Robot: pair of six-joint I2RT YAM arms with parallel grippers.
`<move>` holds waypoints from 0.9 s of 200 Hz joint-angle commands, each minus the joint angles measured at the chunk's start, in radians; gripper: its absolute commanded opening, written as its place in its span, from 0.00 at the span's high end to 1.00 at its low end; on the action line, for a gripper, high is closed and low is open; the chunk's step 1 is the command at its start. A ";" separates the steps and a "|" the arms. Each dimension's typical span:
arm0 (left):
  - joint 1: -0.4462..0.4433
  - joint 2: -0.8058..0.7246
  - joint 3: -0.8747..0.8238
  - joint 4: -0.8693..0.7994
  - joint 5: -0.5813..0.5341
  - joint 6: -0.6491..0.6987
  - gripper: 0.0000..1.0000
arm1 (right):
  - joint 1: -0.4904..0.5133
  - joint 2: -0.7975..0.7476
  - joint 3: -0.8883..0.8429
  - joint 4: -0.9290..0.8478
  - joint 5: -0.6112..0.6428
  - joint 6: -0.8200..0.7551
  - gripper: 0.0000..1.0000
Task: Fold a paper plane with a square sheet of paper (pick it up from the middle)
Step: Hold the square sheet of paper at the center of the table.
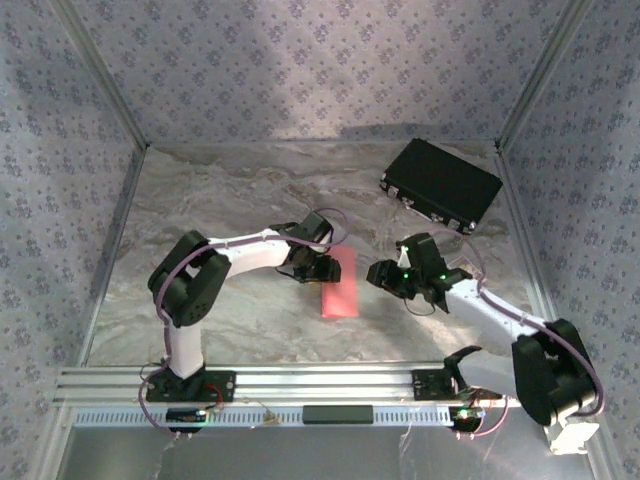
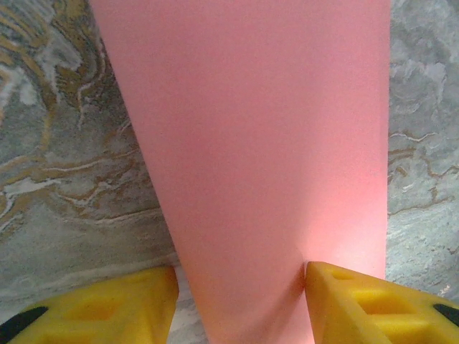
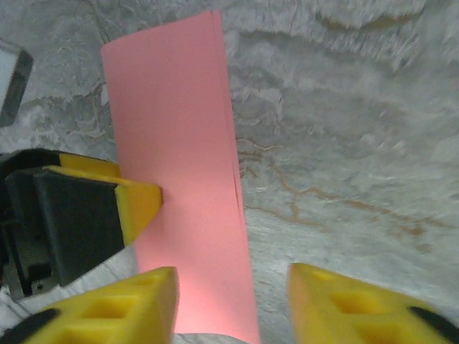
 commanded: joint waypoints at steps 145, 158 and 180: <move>-0.002 -0.041 -0.095 0.108 -0.008 -0.092 0.43 | 0.110 0.399 0.071 0.130 -0.003 0.055 0.98; 0.002 -0.087 -0.123 0.163 -0.007 -0.153 0.41 | 0.113 0.386 0.058 0.130 0.006 0.062 0.98; 0.009 -0.154 -0.194 0.290 -0.002 -0.260 0.39 | 0.112 0.373 0.038 0.136 0.027 0.082 0.99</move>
